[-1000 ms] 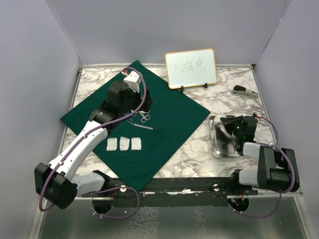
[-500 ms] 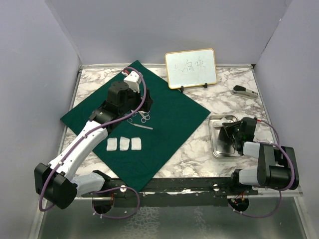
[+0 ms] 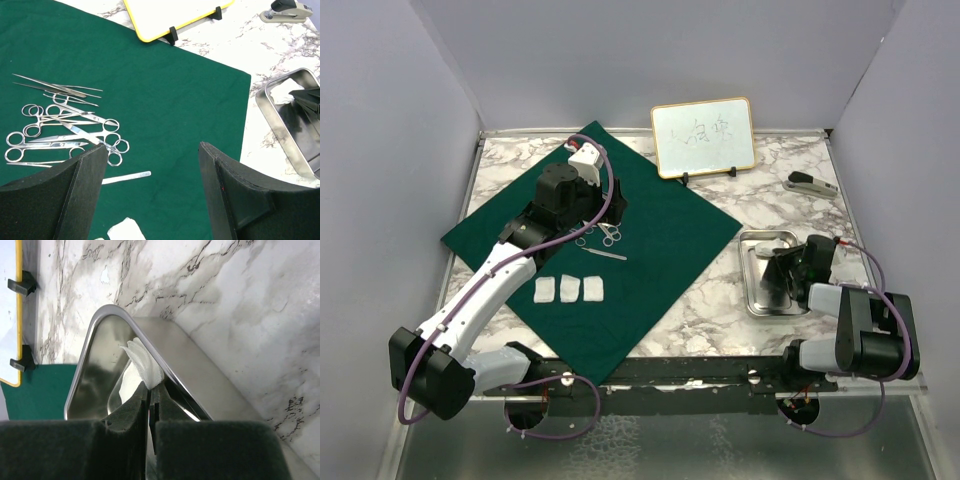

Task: Prepare the surgical pack
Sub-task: Place the medical item in the container.

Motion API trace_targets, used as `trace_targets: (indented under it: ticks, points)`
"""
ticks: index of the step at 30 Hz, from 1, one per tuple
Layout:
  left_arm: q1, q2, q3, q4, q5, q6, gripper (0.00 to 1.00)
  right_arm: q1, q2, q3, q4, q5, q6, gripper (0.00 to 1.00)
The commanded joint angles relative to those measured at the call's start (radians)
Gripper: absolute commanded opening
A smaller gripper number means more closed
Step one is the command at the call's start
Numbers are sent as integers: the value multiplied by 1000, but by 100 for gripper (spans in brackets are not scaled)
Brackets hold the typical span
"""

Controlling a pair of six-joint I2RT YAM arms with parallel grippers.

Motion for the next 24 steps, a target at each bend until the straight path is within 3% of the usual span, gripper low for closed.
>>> trace_targets:
  ticks: [1, 7, 16, 20, 24]
  points:
    - [3, -8, -9, 26, 31, 6, 75, -7, 21, 24, 14, 65, -27, 1]
    - [3, -8, -11, 26, 31, 7, 75, -7, 40, 40, 13, 54, -37, 4]
    - [3, -11, -11, 26, 37, 7, 75, -7, -93, 65, -148, 48, -72, 39]
    - [3, -15, -11, 26, 38, 6, 75, -7, -134, 101, -249, 33, -76, 49]
    - [3, -18, -11, 26, 35, 8, 75, -7, -192, 137, -386, 16, -70, 53]
